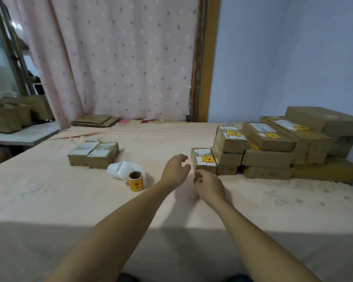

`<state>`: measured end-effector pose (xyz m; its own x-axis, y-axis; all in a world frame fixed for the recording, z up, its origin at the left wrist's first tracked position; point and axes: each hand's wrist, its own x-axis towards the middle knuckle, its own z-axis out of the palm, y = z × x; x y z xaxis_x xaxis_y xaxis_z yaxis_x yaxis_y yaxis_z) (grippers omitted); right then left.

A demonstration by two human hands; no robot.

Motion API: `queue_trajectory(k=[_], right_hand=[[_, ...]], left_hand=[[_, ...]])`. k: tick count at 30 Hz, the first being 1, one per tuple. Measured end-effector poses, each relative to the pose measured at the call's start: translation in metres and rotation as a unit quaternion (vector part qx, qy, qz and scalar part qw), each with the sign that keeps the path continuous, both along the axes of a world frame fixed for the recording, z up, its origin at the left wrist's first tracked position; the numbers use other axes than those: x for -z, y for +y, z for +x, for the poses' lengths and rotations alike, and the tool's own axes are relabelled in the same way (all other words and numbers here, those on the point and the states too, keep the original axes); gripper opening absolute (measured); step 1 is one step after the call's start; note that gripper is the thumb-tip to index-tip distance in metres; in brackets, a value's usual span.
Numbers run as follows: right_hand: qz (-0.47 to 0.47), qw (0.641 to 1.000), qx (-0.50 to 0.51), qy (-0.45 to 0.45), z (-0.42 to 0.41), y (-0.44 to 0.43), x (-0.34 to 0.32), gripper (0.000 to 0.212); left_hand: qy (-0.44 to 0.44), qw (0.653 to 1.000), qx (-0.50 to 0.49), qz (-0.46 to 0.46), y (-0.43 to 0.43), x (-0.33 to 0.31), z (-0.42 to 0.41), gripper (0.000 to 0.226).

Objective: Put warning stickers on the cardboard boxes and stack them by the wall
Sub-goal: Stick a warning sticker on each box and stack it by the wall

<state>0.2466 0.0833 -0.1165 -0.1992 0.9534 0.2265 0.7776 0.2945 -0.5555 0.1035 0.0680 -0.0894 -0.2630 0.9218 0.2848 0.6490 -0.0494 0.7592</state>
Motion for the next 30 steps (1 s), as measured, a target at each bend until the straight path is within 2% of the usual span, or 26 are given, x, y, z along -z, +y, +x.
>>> queue_trajectory(k=[5, 8, 11, 14, 19, 22, 30], right_hand=[[0.013, 0.998, -0.055, 0.007, -0.037, -0.008, -0.037, 0.043], [0.042, 0.995, -0.086, -0.029, -0.065, -0.011, -0.062, 0.049], [0.053, 0.989, -0.124, -0.063, -0.095, -0.015, -0.080, 0.055], [0.048, 0.985, -0.152, -0.065, -0.128, -0.020, -0.091, 0.061], [0.028, 0.978, -0.191, -0.081, -0.188, -0.024, -0.093, 0.066], [0.008, 0.972, -0.214, -0.100, -0.221, -0.022, -0.087, 0.067], [-0.017, 0.953, -0.252, -0.170, -0.283, -0.008, -0.064, 0.063]], left_hand=[[0.068, 0.997, -0.014, 0.046, -0.037, -0.041, -0.057, 0.033], [0.130, 0.989, -0.047, 0.054, -0.057, -0.058, -0.105, 0.032], [0.168, 0.981, -0.094, 0.026, -0.077, -0.062, -0.158, 0.032], [0.243, 0.960, -0.140, -0.019, -0.093, -0.054, -0.200, 0.025], [0.318, 0.926, -0.186, -0.079, -0.111, -0.035, -0.243, 0.043], [0.302, 0.925, -0.206, -0.103, -0.109, -0.021, -0.269, 0.045], [0.161, 0.943, -0.255, -0.139, -0.079, 0.016, -0.310, 0.045]])
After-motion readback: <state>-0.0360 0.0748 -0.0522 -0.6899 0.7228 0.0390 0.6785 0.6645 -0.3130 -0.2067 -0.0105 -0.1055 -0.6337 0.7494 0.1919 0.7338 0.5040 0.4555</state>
